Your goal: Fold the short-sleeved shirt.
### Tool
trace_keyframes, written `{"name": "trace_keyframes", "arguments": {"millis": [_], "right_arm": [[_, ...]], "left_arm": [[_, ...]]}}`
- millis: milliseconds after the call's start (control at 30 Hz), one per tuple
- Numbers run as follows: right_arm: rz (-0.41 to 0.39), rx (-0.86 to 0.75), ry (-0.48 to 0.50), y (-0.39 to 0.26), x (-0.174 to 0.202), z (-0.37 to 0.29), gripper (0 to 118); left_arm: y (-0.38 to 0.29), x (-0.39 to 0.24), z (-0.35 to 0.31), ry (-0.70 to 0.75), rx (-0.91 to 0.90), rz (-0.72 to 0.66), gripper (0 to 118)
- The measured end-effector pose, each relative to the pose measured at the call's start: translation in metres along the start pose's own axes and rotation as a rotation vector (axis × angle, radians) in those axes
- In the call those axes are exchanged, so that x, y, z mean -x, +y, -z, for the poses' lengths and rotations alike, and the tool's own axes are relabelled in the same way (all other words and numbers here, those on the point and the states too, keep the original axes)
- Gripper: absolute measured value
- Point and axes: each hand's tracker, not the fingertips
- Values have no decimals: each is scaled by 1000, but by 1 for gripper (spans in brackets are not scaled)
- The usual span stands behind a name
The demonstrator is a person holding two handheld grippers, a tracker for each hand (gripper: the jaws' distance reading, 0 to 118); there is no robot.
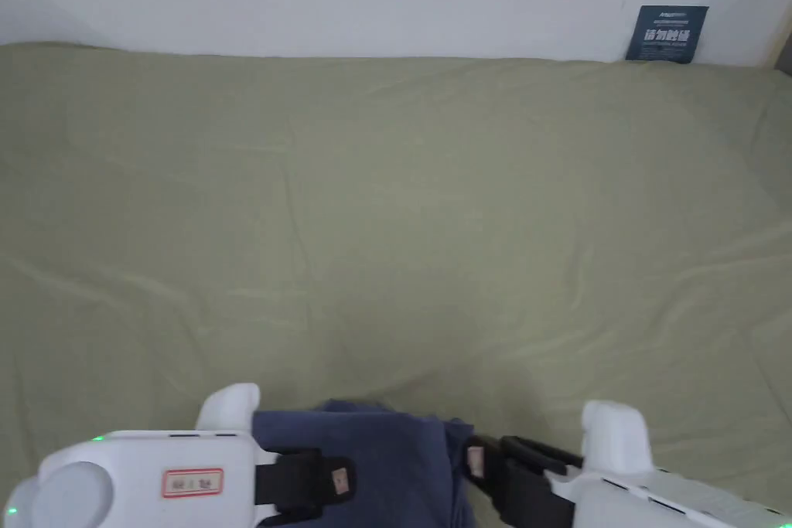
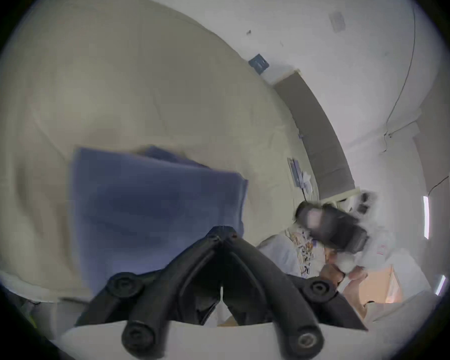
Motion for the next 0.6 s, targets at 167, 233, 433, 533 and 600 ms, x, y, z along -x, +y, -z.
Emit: {"name": "trace_keyframes", "arguments": {"millis": [167, 233, 433, 533, 600], "right_arm": [[197, 226, 228, -8, -38, 85, 2], [293, 258, 286, -17, -62, 108, 2], [494, 265, 401, -21, -116, 116, 2], [456, 285, 408, -19, -115, 117, 2], [486, 288, 430, -20, -117, 118, 2]], "left_arm": [[13, 48, -39, 119, -64, -68, 0], [15, 66, -45, 135, -51, -82, 0], [25, 104, -41, -4, 30, -107, 74], [30, 120, -15, -132, 118, -164, 118], [37, 126, 7, -165, 156, -186, 118]]}}
